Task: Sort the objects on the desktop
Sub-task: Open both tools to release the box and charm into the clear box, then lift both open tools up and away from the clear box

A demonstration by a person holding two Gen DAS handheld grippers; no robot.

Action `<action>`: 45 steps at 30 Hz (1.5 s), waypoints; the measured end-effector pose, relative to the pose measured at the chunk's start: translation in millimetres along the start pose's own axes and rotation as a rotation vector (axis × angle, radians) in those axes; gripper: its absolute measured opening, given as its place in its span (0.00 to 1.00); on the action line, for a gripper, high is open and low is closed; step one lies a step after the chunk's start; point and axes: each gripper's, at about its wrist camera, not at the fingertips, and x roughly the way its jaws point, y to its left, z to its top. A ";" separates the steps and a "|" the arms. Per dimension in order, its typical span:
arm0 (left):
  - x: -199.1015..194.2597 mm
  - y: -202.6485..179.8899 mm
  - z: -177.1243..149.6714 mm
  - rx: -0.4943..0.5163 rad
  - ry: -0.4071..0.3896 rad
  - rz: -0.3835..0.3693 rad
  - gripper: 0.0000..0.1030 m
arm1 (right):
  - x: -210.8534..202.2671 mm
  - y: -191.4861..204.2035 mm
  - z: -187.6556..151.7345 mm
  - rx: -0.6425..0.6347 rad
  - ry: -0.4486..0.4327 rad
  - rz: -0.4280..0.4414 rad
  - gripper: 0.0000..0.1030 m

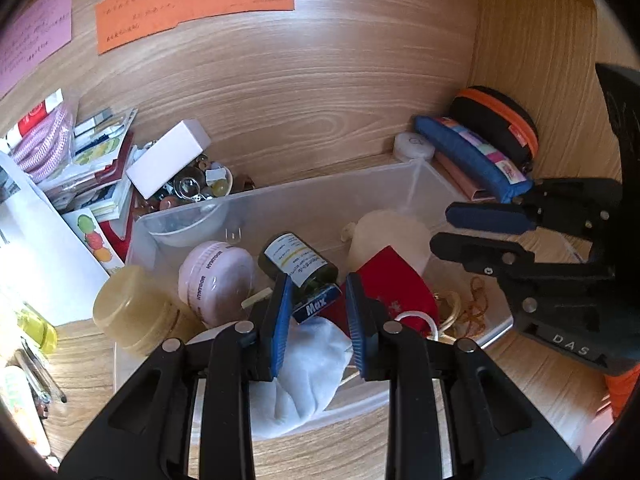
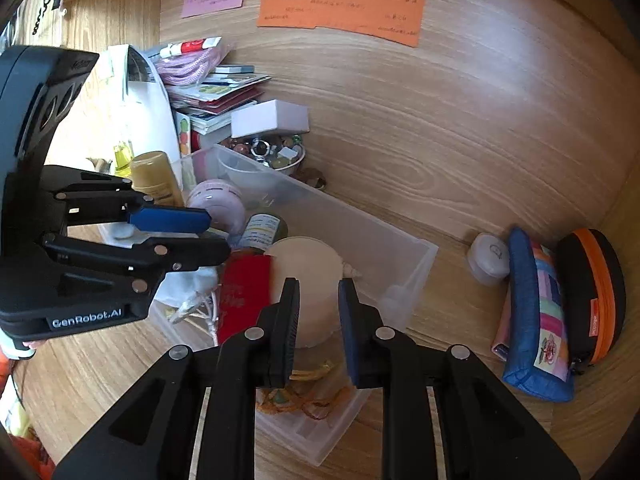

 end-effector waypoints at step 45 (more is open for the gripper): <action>-164.9 -15.4 -79.0 -0.173 -0.312 0.306 0.99 | -136.0 45.0 -51.5 0.127 -0.248 -0.229 1.00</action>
